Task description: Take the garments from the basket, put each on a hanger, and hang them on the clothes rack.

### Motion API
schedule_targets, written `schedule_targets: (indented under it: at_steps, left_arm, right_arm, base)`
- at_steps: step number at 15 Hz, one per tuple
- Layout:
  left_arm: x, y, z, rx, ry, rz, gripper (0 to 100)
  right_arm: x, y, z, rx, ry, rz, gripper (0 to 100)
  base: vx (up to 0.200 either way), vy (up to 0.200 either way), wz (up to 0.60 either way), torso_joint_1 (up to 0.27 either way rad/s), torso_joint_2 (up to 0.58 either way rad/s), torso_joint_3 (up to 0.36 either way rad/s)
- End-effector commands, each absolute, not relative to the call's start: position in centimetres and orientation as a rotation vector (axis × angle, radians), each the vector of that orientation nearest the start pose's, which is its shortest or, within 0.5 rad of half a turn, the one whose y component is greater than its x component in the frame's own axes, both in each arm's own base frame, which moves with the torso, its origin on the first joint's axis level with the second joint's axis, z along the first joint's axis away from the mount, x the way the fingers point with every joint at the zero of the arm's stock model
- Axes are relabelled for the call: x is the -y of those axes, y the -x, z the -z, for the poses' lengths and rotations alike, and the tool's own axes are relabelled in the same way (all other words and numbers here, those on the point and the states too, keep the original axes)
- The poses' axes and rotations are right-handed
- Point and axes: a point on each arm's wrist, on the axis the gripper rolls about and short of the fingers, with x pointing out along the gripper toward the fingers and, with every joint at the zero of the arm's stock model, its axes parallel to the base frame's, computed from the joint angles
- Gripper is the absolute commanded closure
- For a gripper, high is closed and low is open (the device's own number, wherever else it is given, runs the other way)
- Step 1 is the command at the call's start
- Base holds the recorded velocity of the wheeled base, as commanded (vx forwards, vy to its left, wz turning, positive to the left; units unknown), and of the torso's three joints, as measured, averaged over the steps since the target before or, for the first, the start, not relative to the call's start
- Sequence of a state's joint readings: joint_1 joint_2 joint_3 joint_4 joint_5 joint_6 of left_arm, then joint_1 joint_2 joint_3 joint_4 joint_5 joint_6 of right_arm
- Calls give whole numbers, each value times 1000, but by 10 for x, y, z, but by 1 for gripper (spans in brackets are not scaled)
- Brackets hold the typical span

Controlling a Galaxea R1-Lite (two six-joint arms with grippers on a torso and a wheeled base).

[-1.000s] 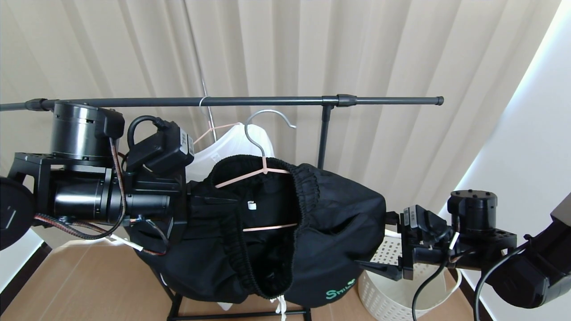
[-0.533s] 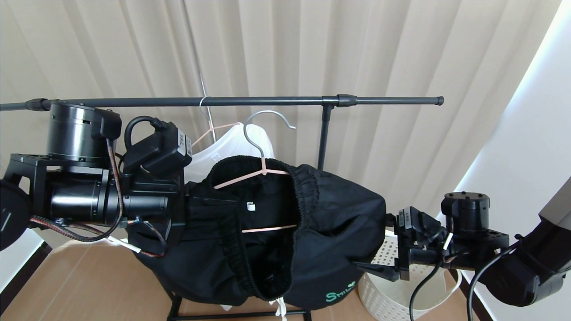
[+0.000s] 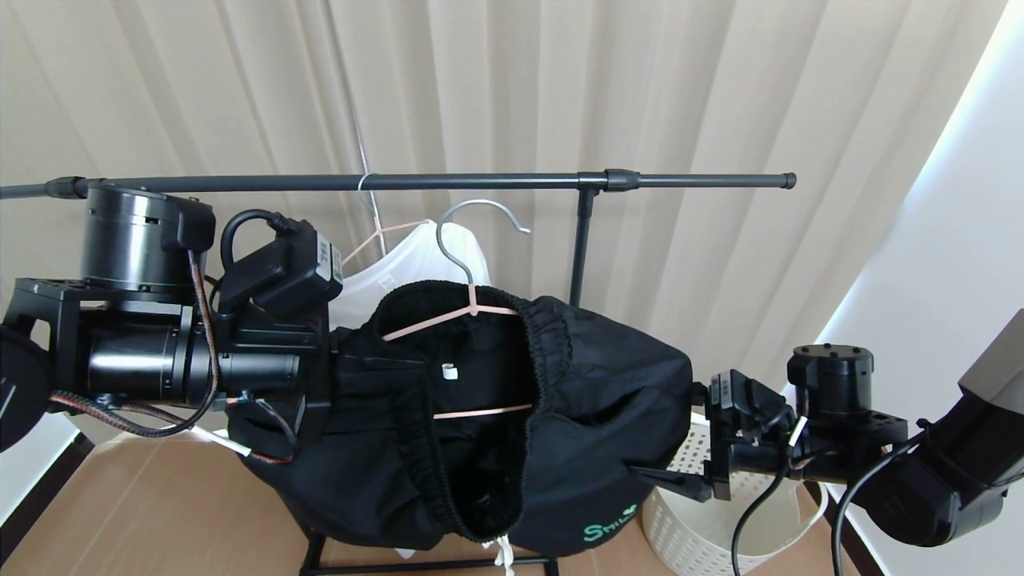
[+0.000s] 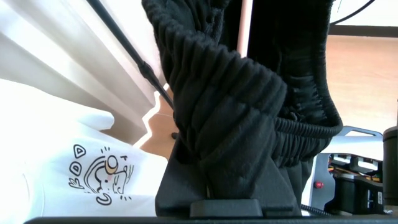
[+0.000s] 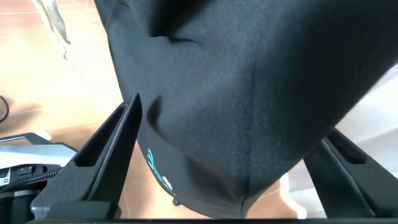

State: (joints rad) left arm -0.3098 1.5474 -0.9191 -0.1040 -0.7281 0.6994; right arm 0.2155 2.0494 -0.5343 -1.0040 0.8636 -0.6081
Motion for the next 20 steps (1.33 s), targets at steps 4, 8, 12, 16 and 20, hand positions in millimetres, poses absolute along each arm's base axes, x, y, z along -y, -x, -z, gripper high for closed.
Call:
schedule_targets:
  at_steps: [4,8,12,16,20]
  left_arm:
    - [93,-239,-211,-156,-491,1143,100]
    - [94,-238,-212,-152,-490,1148,100]
    - [94,-238,-212,-141,-491,1144,100]
    - [94,-238,-212,-138,-492,1144,100]
    - [93,-237,-214,-134,-492,1139,100]
  right_arm:
    - [-83,-296,-51,-164,368,-1162,0]
    - [-82,-296,-52,-167,374,-1149,100]
    - [-82,-296,-54,-160,376,-1148,100]
    - [-78,-299,-54,-162,381,-1121,100]
    - [-78,-302,-54,-167,390,-1098,100]
  base:
    - [0,0,0,0,0,0]
    - [0,0,0,0,0,0]
    - [0,0,0,0,0,0]
    - [0,0,0,0,0,0]
    - [0,0,0,0,0,0]
